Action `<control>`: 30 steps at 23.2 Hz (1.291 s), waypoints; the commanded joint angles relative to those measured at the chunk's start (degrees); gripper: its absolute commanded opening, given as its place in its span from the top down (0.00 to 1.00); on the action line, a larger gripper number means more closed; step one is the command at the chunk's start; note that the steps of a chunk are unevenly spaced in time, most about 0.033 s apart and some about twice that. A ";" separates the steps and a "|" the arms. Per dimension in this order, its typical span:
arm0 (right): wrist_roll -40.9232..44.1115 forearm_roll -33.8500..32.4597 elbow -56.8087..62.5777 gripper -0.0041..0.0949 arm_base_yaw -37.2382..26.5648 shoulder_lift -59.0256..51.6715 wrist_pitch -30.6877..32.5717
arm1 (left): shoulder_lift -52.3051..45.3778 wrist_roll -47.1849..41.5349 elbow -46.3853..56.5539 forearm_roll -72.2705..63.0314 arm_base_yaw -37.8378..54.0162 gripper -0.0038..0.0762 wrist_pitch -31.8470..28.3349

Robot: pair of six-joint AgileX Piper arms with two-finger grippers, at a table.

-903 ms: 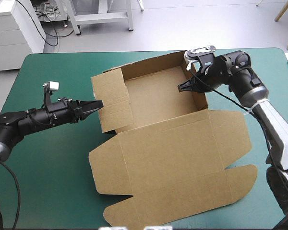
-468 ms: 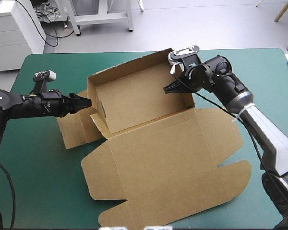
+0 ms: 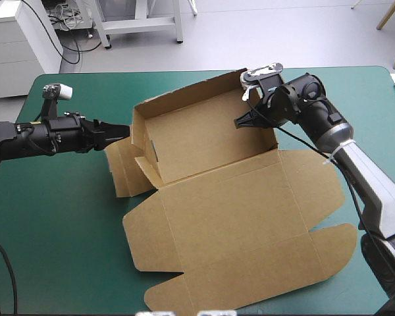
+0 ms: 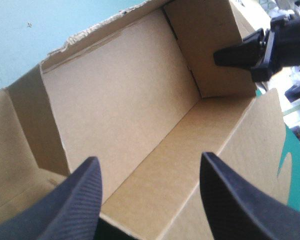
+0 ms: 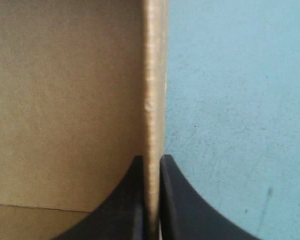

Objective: Fold the box

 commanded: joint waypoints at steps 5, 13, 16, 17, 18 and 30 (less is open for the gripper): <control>-2.97 1.38 -2.08 0.98 -4.23 -2.77 -0.06 | -8.96 -0.47 -8.58 4.71 0.11 0.61 -1.44; -4.85 2.67 -4.24 0.98 -4.23 -5.26 3.69 | -7.64 -2.56 -9.84 15.63 4.53 0.81 -5.92; -6.51 4.87 -7.92 0.98 -4.87 -6.89 5.41 | -2.37 -2.00 -9.84 12.91 10.70 0.64 -2.47; -6.64 4.76 -9.20 0.98 -4.87 -7.33 6.08 | -0.52 -1.89 -9.84 12.17 12.70 0.58 -1.88; -6.64 4.76 -10.12 0.98 -4.87 -7.33 6.74 | 1.18 -1.89 -9.84 11.89 14.22 0.54 -1.63; -8.11 9.80 -12.94 0.98 -5.32 -8.45 7.77 | 19.22 4.96 -5.14 -1.89 21.29 0.53 3.42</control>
